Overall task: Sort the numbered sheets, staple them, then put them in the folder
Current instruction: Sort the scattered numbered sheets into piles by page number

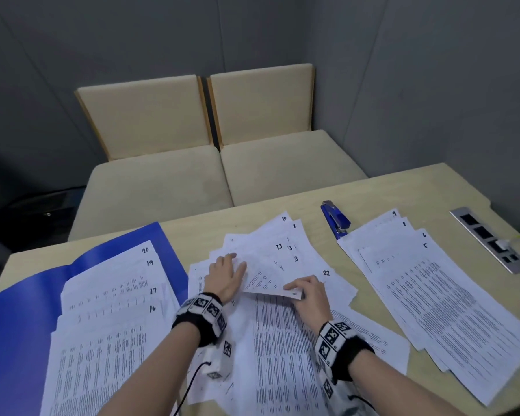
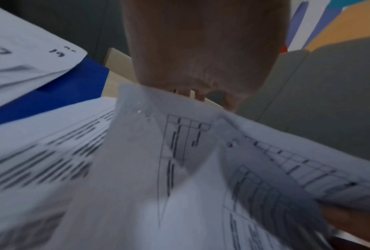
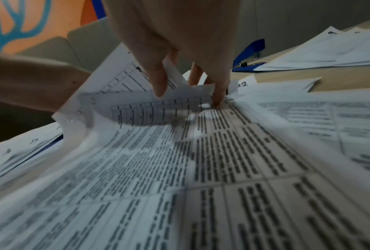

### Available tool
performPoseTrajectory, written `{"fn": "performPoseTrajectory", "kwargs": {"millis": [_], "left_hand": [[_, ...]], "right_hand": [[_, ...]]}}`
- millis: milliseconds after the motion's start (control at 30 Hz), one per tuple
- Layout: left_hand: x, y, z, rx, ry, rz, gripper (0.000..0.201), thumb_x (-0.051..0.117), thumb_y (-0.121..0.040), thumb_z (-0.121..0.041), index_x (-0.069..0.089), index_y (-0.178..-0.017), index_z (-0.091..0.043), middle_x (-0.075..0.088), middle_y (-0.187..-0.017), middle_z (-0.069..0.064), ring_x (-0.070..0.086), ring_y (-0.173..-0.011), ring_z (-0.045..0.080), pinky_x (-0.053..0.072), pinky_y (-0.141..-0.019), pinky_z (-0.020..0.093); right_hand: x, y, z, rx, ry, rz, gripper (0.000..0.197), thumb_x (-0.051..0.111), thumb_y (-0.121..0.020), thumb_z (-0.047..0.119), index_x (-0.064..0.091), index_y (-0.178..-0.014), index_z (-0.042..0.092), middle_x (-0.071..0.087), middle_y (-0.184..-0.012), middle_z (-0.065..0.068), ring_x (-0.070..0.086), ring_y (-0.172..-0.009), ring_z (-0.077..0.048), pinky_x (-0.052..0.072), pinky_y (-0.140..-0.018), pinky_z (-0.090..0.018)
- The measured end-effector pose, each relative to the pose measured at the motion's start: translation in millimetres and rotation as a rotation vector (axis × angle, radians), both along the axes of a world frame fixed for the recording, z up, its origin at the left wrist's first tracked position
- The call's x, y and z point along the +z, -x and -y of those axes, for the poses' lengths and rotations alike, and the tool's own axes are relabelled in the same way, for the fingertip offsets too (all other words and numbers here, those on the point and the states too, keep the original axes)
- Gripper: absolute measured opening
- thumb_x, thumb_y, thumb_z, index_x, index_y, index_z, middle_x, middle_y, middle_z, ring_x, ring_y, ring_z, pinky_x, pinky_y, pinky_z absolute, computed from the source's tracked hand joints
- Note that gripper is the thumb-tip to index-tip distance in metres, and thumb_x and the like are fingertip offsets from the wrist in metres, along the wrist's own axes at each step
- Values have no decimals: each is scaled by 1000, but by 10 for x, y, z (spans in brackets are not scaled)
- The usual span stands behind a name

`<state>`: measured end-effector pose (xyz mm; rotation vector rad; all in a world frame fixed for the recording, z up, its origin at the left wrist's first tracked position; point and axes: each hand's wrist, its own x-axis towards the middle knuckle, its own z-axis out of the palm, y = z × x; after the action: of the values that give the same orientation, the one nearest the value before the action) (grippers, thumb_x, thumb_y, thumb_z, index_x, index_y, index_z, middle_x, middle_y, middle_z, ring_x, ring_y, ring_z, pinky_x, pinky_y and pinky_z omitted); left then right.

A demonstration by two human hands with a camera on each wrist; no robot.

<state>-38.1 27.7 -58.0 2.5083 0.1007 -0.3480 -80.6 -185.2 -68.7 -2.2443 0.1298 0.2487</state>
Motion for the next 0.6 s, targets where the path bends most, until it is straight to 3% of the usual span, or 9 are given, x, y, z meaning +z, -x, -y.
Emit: {"fn": "performPoseTrajectory", "kwargs": {"millis": [67,133,233,333,400,500,600], "left_hand": [[-2,-130,15,-33,-110,-106,58,49,-93,-39,30,-143,-18,42,-140,6,39,-128,28,36,-102,44],[7,-195,31,-19,-133,-125,56,57,-87,-30,37,-138,-21,48,-130,6,44,-122,27,39,-97,42],[49,-127,35,-36,-27,49,29,54,-83,-8,63,-106,-22,56,-99,3,52,-104,27,43,-88,38],[59,42,35,-123,47,185,27,54,-82,3,72,-86,-18,54,-86,-2,53,-93,22,42,-84,34],[48,132,46,-146,61,198,29,54,-82,5,73,-84,-15,58,-89,0,53,-93,20,38,-81,28],[31,170,72,-133,114,179,28,51,-83,6,72,-84,-12,58,-89,0,56,-88,17,35,-73,19],[43,136,99,-147,98,134,25,50,-87,-2,63,-105,-11,51,-96,-1,56,-89,18,35,-72,20]], "right_hand": [[-31,11,13,17,-5,6,33,62,-81,-8,73,-96,19,42,-94,10,47,-95,-17,38,-80,-11],[-43,-9,33,13,-32,17,22,67,-83,1,74,-96,18,46,-104,8,47,-110,-21,38,-95,-21],[-53,-51,48,-19,-31,34,25,65,-82,-1,76,-94,18,38,-141,-4,29,-135,-22,31,-108,-28],[-46,-58,55,-10,-37,55,24,68,-80,2,76,-94,20,26,-154,-1,20,-141,-22,33,-112,-39],[-41,-50,53,28,-35,52,26,68,-79,1,76,-94,21,31,-152,-1,25,-140,-23,34,-111,-41],[-48,-38,66,27,1,64,28,67,-77,-2,77,-94,17,52,-132,-6,40,-129,-28,36,-106,-35],[-57,-11,84,19,16,69,21,72,-75,3,77,-92,15,58,-111,-3,48,-118,-28,40,-101,-37]]}}
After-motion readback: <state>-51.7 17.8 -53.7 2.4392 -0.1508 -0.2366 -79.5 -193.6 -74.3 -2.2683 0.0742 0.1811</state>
